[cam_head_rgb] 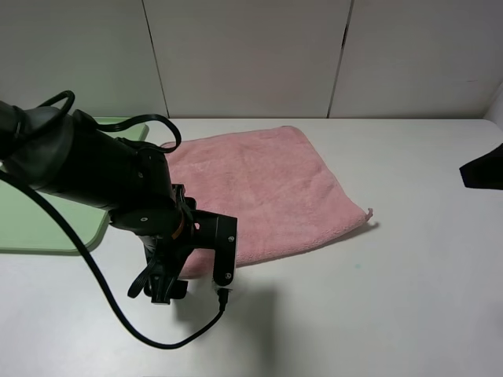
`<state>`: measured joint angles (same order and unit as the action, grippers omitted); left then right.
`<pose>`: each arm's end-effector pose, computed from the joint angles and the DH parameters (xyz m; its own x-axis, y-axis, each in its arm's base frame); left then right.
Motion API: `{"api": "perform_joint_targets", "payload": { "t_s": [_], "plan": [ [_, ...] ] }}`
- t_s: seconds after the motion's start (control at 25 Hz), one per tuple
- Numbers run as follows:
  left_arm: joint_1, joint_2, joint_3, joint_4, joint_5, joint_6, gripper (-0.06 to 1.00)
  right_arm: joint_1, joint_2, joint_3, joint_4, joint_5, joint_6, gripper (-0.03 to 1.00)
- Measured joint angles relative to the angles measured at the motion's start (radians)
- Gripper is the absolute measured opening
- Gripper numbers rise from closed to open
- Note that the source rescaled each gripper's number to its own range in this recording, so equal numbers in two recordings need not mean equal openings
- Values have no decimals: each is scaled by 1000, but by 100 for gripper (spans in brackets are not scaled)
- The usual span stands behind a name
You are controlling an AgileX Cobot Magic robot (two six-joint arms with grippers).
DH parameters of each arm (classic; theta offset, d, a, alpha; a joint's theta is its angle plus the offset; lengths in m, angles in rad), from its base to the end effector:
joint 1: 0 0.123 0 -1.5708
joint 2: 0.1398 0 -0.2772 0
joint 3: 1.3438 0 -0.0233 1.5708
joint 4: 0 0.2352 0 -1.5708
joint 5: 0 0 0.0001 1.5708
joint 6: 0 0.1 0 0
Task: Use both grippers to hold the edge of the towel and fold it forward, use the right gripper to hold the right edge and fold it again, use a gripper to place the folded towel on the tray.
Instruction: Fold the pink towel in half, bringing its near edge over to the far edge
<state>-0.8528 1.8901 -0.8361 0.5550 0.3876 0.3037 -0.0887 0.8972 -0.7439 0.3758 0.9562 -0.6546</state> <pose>0.2135 -0.2140 0.0967 0.0860 0.9955 -0.0401 0.9428 -0.0683 0.3262 0.1497 0.0168 0.2897 -0.7222 -0.3358 -0.6047 -0.4199 0.9076 -0.0025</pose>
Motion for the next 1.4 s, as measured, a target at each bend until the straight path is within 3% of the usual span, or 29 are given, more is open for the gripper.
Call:
{"api": "perform_joint_targets", "payload": {
  "t_s": [0.12,0.44,0.56,0.88,1.2,1.4],
  "plan": [
    [0,0,0,0,-1,0,92,0,54,0,31,-32,-155,100],
    [0,0,0,0,-2,0,92,0,215,0,67,-60,-737,100],
    [0,0,0,0,-3,0,92,0,257,0,68,-77,-879,100],
    [0,0,0,0,-20,0,92,29,374,0,71,-162,-980,100],
    [0,0,0,0,-29,-1,92,303,527,-1,73,-370,-964,100],
    [0,0,0,0,-29,-1,92,355,626,-1,73,-458,-946,100]
  ]
}}
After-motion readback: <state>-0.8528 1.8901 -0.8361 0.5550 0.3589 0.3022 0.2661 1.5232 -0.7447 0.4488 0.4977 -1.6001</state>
